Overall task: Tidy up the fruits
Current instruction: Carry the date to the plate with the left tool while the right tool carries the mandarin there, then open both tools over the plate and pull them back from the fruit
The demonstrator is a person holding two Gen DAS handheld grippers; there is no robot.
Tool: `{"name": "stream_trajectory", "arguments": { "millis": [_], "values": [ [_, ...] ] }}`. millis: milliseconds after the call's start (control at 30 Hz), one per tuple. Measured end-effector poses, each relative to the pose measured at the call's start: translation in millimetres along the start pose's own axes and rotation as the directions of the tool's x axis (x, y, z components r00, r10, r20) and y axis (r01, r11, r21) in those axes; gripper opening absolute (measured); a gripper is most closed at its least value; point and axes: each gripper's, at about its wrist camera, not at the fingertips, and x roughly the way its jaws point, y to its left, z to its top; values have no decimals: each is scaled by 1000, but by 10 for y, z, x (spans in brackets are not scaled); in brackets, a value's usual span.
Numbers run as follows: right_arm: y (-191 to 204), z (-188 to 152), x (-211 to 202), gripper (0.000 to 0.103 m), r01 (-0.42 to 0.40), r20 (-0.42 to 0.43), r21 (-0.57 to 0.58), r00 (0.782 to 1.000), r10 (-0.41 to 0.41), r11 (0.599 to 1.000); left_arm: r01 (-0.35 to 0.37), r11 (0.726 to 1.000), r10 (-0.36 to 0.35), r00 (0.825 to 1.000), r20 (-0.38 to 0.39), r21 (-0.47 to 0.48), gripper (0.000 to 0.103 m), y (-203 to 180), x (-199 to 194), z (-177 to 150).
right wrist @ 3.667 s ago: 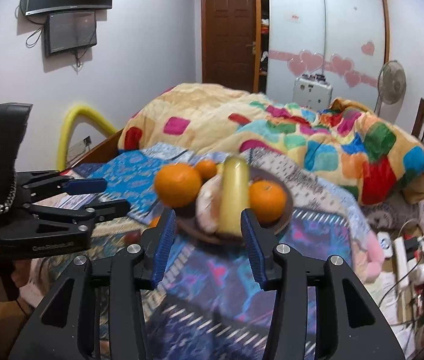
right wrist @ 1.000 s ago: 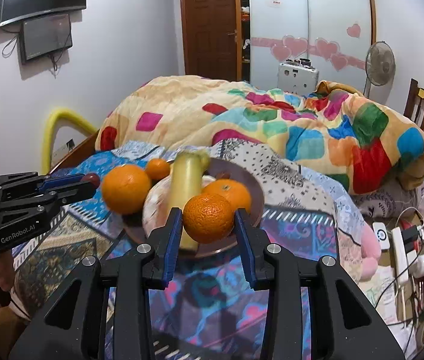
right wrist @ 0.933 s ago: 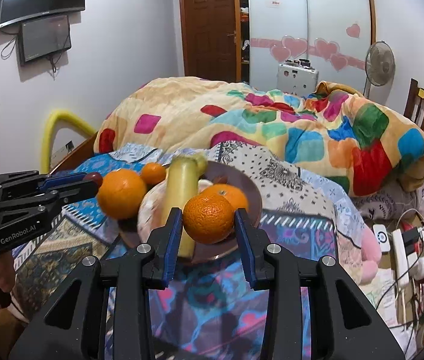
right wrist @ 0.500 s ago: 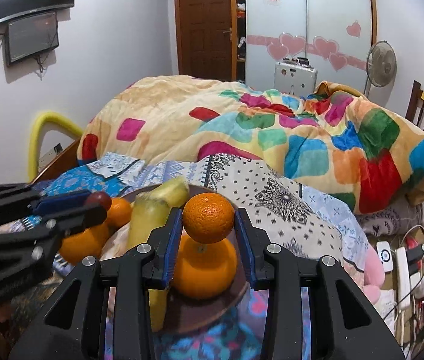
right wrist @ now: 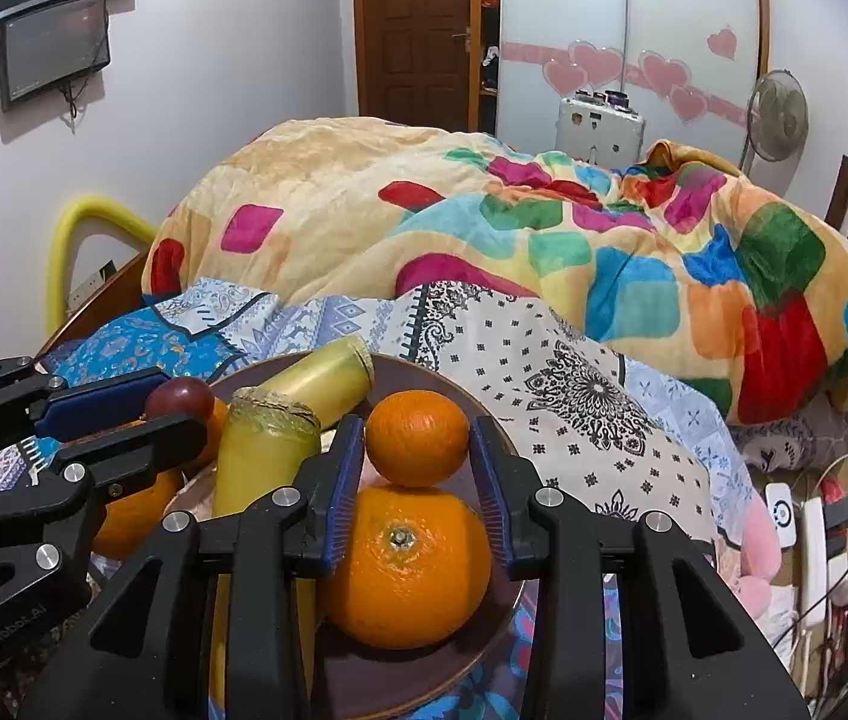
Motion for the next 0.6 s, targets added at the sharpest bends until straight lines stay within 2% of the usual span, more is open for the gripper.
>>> {"name": "stream_trajectory", "arguments": {
  "millis": [67, 200, 333, 467, 600],
  "values": [
    [-16, 6, 1, 35, -6, -4, 8, 1000, 6, 1000, 3, 1000, -3, 1000, 2, -1, 33, -3, 0, -7],
    [-22, 5, -54, 44, -15, 10, 10, 1000, 15, 1000, 3, 1000, -3, 1000, -2, -1, 33, -18, -11, -12],
    [12, -11, -186, 44, -9, 34, 1, 999, 9, 1000, -1, 1000, 1, 1000, 5, -17, 33, 0, -93, -12],
    [69, -30, -430, 44, 2, 70, -17, 998, -1, 1000, -6, 1000, 7, 999, 39, -30, 33, 9, -330, -2],
    [140, -58, -845, 44, 17, 139, -20, 990, -14, 1000, -16, 999, 20, 995, 98, -42, 33, -21, -723, -7]
  ]
}}
